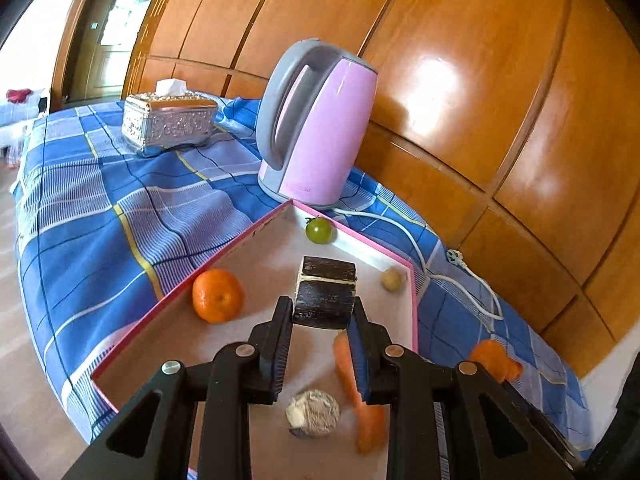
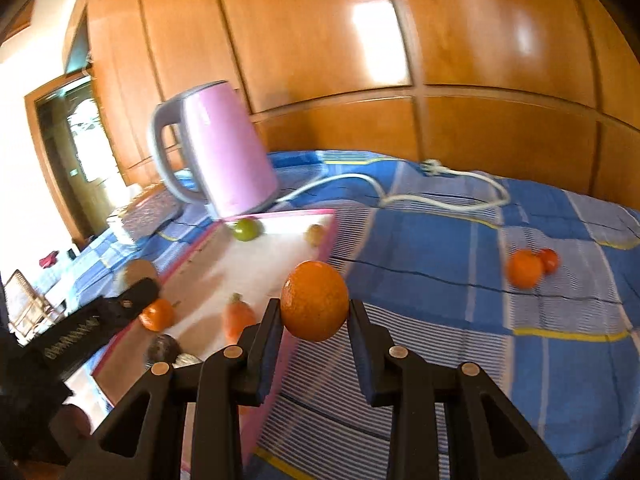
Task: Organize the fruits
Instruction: 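Carry the eggplant slice and orange into the tray and open both tools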
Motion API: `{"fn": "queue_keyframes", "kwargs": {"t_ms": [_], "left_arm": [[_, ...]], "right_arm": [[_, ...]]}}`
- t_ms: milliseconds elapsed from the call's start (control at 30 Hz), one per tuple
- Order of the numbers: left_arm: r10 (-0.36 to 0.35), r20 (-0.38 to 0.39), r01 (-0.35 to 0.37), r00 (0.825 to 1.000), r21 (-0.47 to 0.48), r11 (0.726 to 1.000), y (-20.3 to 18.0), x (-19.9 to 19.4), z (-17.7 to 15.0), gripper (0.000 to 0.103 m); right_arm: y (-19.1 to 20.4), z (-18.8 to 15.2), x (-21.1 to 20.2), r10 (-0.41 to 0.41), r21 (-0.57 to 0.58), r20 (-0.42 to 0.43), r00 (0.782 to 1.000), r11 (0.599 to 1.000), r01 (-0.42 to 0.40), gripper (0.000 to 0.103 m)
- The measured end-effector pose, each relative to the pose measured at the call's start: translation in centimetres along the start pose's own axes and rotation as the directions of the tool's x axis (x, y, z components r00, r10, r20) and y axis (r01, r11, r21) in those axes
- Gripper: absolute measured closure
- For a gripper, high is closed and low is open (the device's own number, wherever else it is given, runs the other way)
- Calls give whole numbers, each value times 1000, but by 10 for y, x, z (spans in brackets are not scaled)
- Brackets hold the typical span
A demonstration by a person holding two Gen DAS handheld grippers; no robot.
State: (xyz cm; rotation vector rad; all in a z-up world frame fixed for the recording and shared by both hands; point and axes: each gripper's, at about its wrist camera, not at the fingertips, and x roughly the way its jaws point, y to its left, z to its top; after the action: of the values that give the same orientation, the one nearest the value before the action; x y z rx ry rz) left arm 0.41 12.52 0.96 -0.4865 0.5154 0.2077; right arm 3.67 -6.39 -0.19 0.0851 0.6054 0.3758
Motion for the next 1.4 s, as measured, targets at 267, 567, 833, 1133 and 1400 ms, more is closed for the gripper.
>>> {"fn": "queue_keyframes", "kwargs": {"t_ms": [267,567,833,1133,1400], "left_arm": [[46,-11,-46,999,-25,999,5,10,3,76],[91,-16,-92,996,-49,995,11,13,2,54],[104,-17,-104,994,-25,994,8,13,1,54],[97,-21,-97,995,-23,995,8,11,-1,52],[93,-31,-93,995,-5,996,4,10,-4,52]], "right_arm": [[24,8,22,90,-32,-11,996,995,-91,69],[21,12,35,151,4,-26,988,988,-151,67],[18,9,35,136,-1,-38,990,991,-136,67],[1,5,24,63,39,-35,997,997,-61,66],[-1,-1,14,14,23,-43,999,1000,-13,66]]}}
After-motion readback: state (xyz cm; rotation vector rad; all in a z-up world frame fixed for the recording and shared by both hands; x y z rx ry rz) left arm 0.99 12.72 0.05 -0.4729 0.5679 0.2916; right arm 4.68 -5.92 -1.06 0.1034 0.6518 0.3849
